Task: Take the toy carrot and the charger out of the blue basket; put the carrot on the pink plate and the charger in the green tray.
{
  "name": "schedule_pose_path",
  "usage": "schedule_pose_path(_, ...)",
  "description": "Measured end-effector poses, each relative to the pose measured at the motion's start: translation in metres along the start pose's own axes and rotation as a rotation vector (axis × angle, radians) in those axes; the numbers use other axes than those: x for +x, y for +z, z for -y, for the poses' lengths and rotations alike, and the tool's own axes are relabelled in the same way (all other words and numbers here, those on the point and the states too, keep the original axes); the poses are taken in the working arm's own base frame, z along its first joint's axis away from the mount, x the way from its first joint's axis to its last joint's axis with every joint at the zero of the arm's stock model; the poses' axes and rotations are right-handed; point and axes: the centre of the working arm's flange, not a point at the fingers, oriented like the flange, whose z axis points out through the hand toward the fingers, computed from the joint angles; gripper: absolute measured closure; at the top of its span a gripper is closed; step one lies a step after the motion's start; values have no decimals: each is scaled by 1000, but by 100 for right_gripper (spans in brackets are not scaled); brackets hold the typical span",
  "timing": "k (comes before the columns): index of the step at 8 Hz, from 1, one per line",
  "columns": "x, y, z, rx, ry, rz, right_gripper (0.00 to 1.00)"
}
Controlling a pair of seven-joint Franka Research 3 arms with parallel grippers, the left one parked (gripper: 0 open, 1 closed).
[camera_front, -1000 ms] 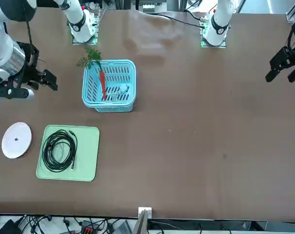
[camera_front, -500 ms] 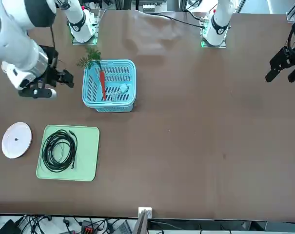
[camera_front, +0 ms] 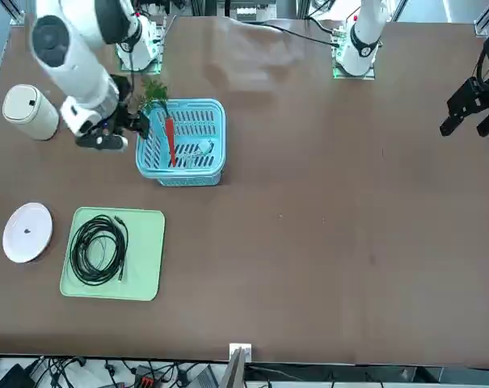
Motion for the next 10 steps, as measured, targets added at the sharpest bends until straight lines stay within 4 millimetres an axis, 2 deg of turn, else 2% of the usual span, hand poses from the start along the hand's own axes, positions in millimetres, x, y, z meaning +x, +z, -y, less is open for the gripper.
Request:
schedule_pose_path(4,-7,25,1,-7,10,14,0)
schedule_pose_path(6,-14,52,4,-8,4,13,0)
schedule_pose_path(10,-36,92,52,-14,18,2,0)
